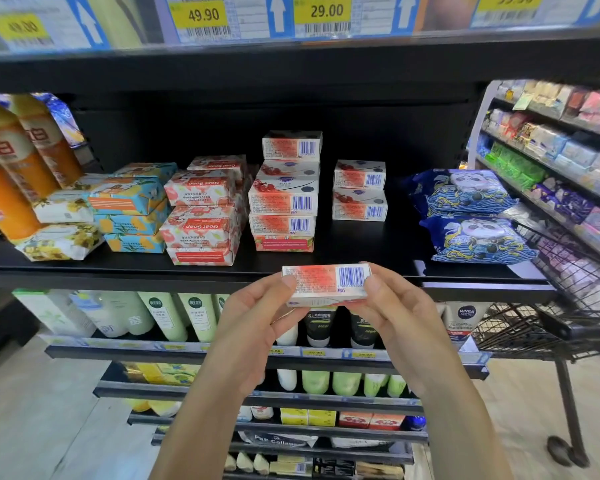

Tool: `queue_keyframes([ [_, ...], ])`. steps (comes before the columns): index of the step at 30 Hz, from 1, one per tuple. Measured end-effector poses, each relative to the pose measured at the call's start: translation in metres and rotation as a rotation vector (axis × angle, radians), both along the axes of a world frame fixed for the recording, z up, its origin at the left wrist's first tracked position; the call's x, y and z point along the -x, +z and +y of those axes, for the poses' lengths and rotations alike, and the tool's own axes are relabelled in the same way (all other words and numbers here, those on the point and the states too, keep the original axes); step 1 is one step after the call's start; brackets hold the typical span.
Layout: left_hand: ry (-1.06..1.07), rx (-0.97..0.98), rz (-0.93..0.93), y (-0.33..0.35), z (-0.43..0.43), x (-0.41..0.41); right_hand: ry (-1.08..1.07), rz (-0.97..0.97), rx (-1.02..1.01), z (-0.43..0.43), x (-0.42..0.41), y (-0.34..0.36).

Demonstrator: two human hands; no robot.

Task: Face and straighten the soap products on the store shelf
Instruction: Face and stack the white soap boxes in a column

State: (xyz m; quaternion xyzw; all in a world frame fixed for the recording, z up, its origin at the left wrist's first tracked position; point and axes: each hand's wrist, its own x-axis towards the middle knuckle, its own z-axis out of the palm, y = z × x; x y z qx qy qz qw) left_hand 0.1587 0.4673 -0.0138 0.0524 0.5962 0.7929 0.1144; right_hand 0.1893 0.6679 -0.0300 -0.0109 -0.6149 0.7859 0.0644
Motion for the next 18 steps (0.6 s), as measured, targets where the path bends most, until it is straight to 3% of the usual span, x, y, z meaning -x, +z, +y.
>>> queue_keyframes([
  [11, 0.029, -0.002, -0.001, -0.001, -0.0021, -0.0045, -0.018, -0.067, 0.035, -0.0053, -0.0069, 0.0078],
  [18, -0.013, 0.011, -0.018, 0.002, -0.0052, -0.0058, 0.015, 0.029, 0.02, -0.0024, -0.0104, 0.0038],
])
